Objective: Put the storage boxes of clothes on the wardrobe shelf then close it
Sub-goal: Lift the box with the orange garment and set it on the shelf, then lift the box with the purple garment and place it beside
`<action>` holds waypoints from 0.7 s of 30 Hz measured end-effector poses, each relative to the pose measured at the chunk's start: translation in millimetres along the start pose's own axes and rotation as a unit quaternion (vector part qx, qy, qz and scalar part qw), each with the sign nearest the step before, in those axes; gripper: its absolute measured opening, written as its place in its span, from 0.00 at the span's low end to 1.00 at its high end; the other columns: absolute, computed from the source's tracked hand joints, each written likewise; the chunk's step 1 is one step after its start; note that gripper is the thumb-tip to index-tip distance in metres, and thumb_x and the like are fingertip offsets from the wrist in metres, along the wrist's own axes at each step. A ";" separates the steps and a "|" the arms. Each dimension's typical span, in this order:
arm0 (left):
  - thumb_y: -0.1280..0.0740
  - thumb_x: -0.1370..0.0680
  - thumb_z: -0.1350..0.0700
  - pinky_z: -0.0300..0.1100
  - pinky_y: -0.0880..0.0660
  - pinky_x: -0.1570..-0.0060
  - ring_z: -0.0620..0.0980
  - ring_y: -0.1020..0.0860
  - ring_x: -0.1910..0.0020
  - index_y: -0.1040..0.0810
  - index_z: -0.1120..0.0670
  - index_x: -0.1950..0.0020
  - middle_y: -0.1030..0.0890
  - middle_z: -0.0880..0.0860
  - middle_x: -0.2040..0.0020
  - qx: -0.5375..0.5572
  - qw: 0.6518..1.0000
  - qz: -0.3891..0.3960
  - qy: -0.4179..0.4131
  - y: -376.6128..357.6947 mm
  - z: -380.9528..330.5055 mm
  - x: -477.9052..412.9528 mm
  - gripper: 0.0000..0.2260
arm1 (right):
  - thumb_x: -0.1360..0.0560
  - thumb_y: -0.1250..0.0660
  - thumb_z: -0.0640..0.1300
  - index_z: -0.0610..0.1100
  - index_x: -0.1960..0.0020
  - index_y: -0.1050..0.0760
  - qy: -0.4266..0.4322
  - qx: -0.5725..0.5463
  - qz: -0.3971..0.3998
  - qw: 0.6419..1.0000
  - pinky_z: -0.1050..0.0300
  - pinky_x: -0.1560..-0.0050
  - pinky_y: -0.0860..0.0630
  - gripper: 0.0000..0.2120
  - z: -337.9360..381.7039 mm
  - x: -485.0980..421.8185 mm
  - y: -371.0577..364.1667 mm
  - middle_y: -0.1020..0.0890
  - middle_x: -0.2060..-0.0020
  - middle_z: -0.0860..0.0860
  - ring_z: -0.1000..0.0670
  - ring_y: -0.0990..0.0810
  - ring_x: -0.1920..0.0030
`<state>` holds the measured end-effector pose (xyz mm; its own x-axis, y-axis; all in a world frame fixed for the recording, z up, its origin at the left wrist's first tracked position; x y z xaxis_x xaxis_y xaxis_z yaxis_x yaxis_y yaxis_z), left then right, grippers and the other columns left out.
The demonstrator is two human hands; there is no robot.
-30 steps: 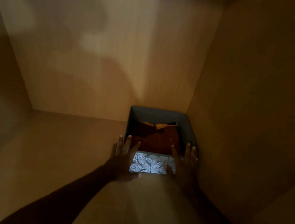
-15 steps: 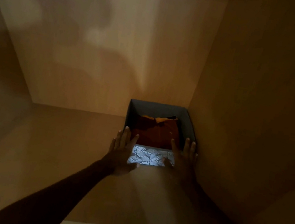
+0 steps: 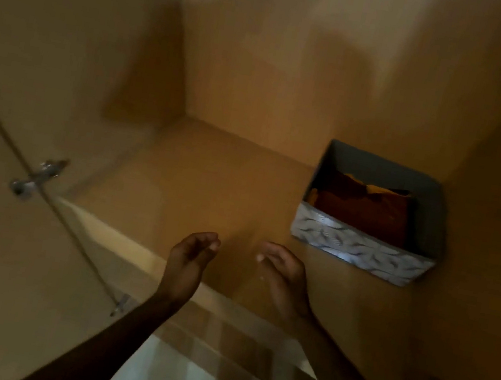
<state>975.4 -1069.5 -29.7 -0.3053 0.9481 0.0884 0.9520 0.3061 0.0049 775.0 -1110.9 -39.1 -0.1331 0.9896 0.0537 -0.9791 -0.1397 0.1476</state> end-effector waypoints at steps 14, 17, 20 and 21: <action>0.34 0.22 0.62 0.41 0.26 0.55 0.53 0.19 0.54 0.21 0.55 0.45 0.17 0.56 0.49 0.049 0.887 -0.442 0.123 202.5 112.1 277.3 0.07 | 0.31 0.31 0.54 0.49 0.47 0.19 -0.030 0.077 0.429 0.900 0.51 0.50 0.20 0.15 -54.6 124.4 -227.6 0.15 0.52 0.54 0.54 0.18 0.49; 0.34 0.22 0.63 0.37 0.26 0.57 0.49 0.19 0.56 0.20 0.54 0.48 0.16 0.54 0.52 0.069 0.833 -0.531 0.136 216.0 124.5 357.2 0.06 | 0.29 0.31 0.52 0.49 0.48 0.19 -0.021 0.109 0.513 0.852 0.50 0.49 0.20 0.12 -61.0 177.7 -265.5 0.16 0.53 0.55 0.53 0.18 0.49; 0.33 0.22 0.62 0.38 0.25 0.56 0.47 0.19 0.54 0.19 0.53 0.47 0.16 0.53 0.52 0.069 0.793 -0.585 0.156 221.3 132.7 424.3 0.06 | 0.27 0.30 0.48 0.49 0.49 0.19 -0.023 0.116 0.574 0.810 0.53 0.53 0.21 0.08 -63.8 227.5 -296.7 0.16 0.54 0.55 0.52 0.18 0.50; 0.34 0.22 0.61 0.37 0.25 0.57 0.48 0.19 0.53 0.20 0.54 0.47 0.16 0.53 0.51 0.075 0.773 -0.609 0.163 223.7 136.9 449.7 0.07 | 0.29 0.30 0.50 0.50 0.50 0.19 -0.023 0.118 0.598 0.792 0.53 0.53 0.21 0.09 -66.0 248.3 -310.5 0.16 0.54 0.55 0.53 0.18 0.51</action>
<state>1048.0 -562.9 -125.2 -0.9277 -0.1150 0.3553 -0.0575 0.9840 0.1685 1035.9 -819.7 -136.7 -0.9329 0.1426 0.3306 -0.0994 -0.9845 0.1442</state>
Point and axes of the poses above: each hand's wrist, its own x-axis away from the middle knuckle, its own y-axis out of the back of the hand, z = x × y, the point moved 7 cm from there along -x, towards the middle knuckle
